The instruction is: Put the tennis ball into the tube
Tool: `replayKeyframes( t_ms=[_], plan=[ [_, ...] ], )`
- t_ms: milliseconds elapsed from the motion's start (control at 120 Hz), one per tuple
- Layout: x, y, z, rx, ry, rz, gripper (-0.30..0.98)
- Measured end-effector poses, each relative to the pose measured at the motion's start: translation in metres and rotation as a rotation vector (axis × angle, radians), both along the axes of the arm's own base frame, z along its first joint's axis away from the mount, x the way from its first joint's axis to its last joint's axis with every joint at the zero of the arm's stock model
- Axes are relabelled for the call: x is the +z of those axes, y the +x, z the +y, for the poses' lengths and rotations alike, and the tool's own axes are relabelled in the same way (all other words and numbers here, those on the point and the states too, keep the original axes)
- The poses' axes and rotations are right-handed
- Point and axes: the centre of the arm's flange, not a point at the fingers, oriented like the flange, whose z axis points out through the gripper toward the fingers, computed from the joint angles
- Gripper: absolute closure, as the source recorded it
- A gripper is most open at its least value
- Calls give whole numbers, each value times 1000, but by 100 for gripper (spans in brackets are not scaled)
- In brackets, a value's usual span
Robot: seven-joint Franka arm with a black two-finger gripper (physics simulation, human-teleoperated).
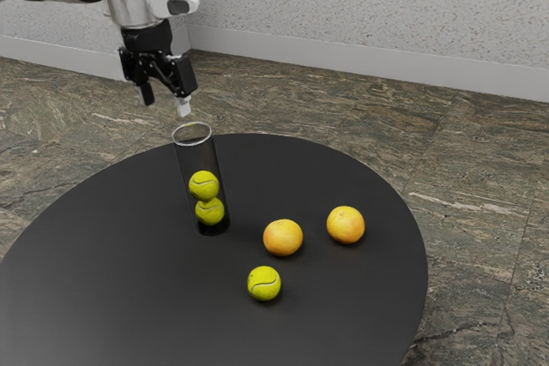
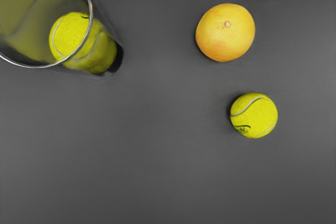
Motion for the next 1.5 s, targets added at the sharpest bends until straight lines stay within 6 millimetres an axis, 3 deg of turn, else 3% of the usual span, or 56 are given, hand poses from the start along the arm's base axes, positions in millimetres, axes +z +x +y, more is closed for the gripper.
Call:
replayKeyframes(
  t_ms=[150,242,433,517,658,883,1083,1317,1500],
  plan=[
    [-7,4,-9,-30,9,-10,0],
    [-13,-9,-17,-40,12,-1,0],
    [-62,-34,-111,-174,28,52,0],
    [-89,-36,-132,-196,31,61,0],
    [-127,-20,-154,-192,31,50,0],
    [-194,-28,-168,-90,137,50,0],
    [-253,-33,-193,6,169,47,0],
    [-282,-17,-199,81,118,-13,0],
    [-302,-18,-185,110,104,-27,0]
  ],
)
